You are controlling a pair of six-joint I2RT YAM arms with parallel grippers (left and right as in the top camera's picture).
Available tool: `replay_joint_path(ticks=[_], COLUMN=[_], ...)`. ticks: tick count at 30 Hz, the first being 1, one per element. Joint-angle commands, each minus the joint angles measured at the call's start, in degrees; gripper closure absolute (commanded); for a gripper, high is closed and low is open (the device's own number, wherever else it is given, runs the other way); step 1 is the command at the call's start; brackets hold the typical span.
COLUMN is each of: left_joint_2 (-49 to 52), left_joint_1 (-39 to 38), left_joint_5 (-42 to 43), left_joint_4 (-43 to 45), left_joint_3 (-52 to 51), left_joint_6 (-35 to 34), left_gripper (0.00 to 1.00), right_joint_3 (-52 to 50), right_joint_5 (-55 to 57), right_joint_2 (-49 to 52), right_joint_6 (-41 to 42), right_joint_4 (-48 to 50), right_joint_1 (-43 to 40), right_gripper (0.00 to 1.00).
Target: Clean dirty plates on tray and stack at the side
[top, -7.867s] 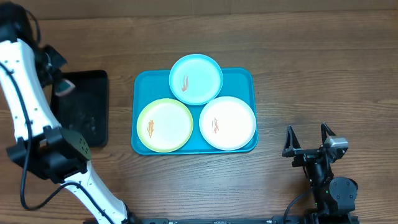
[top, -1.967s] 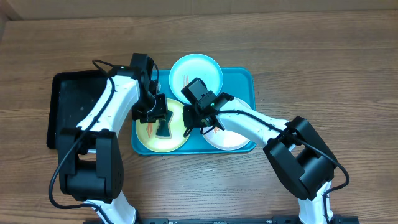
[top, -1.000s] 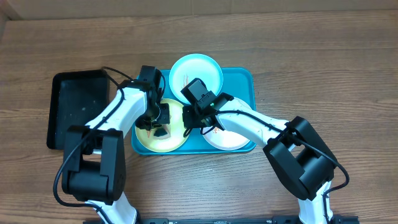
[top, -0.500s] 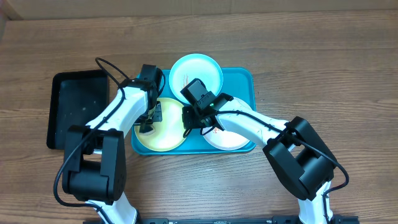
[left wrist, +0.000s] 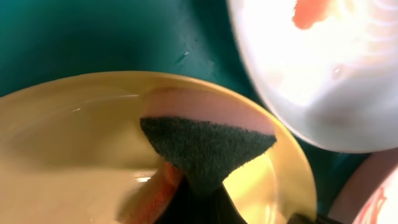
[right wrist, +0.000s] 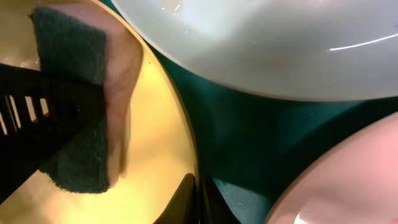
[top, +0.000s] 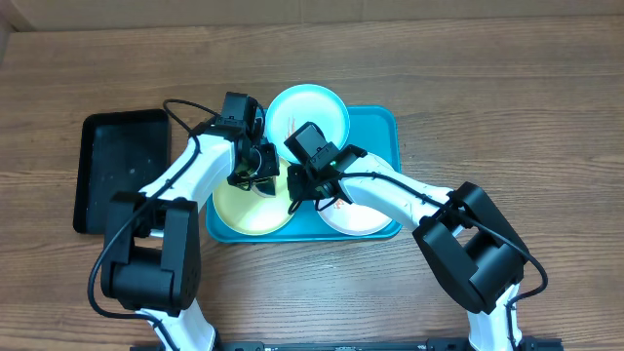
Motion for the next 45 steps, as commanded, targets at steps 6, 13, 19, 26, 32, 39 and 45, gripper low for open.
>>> replay_joint_path(ticks=[6,13,19,26,32,39,45], left_joint_2=[1.70,1.70,0.72,-8.92,-21.38,-27.89,-27.69], left_joint_1=[1.03,2.27,2.19,3.48,10.05,22.38,25.33], left_joint_5=[-28.81,-41.75,-39.04,-22.67,-13.66,-9.27,-8.02], left_joint_4=[-9.09,-14.67,-18.86,-20.90,-20.63,-26.23,-27.02], left_joint_3=[0.74,0.96,4.28,10.38,10.86,10.84,10.69], left_joint_6=[-0.83,-5.62,-10.27,-7.78,-6.78,-6.75,-6.36], left_gripper=[0.96,0.96,0.96,0.96,0.96,0.96,0.96], right_joint_3=[1.09,1.09,1.92,4.11,5.66,11.02,18.21], right_joint_5=[0.55,0.55,0.52,2.38,9.94,24.24,44.59], right_joint_2=[0.42,0.37,0.07,-2.78,-6.29,-10.21,-10.38], right_joint_6=[-0.20,-0.22,-3.15,-4.02,-7.98,-19.17,-27.67], right_joint_4=[-0.46,-0.24,-0.46,-1.01,-4.74,-9.90,-12.52], right_joint_1=[-0.02,-0.02,0.00,0.00,0.11,2.64,9.77], right_gripper=[0.96,0.96,0.96,0.96,0.96,0.96,0.96])
